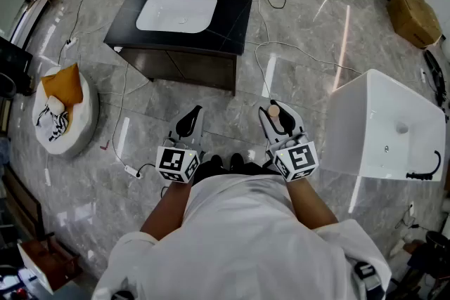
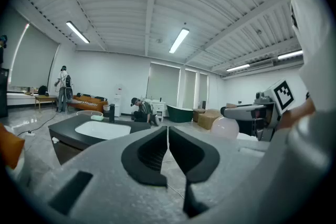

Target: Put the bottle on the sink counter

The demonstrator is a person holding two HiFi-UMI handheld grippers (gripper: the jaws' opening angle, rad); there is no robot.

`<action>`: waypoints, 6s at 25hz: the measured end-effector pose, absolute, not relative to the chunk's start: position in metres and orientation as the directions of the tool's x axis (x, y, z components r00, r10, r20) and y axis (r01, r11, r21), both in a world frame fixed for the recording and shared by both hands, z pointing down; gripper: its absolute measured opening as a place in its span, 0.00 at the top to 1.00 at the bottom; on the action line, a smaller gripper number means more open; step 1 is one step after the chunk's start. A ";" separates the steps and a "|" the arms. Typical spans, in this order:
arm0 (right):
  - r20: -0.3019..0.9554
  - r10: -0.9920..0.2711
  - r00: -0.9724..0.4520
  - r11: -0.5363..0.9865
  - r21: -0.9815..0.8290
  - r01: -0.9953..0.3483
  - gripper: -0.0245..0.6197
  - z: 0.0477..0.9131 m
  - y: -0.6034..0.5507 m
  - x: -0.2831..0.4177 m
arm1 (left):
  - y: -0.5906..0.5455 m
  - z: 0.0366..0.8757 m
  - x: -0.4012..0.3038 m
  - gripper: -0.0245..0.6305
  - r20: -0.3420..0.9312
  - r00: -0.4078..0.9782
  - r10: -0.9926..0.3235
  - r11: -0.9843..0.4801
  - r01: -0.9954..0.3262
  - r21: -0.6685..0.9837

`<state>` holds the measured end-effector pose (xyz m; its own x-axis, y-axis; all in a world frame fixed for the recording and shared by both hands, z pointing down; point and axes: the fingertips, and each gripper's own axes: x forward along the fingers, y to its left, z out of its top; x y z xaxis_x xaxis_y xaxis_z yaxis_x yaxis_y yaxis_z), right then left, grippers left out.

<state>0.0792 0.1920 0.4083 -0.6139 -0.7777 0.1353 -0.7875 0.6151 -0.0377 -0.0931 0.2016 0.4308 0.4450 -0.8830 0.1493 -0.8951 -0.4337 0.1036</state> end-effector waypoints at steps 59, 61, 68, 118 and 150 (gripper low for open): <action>0.154 -0.698 -0.699 0.681 -0.160 -0.715 0.74 0.456 0.096 0.095 | 0.121 0.472 -0.084 0.94 0.192 0.493 -0.848 -0.460 -0.866 0.194; 0.158 -0.695 -0.702 0.683 -0.160 -0.713 0.74 0.457 0.080 0.089 | 0.104 0.473 -0.088 0.94 0.189 0.498 -0.846 -0.464 -0.864 0.196; 0.172 -0.694 -0.699 0.681 -0.156 -0.715 0.74 0.456 0.018 0.063 | 0.033 0.473 -0.112 0.94 0.182 0.500 -0.847 -0.463 -0.861 0.212; 0.173 -0.726 -0.666 0.667 -0.057 -0.743 0.74 0.496 -0.457 0.049 | -0.405 0.522 -0.114 0.94 0.237 0.401 -0.885 -0.373 -0.915 0.157; 0.253 -0.684 -0.684 0.701 -0.028 -0.712 0.74 0.620 -0.590 0.011 | -0.474 0.609 -0.114 0.94 0.351 0.309 -0.884 -0.260 -0.949 0.181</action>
<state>0.0106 -0.5900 0.6197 -0.6838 -0.6844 0.2528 -0.7123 0.7013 -0.0281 -0.1144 -0.4739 0.6087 0.3091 -0.8837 0.3515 -0.9485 -0.2597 0.1813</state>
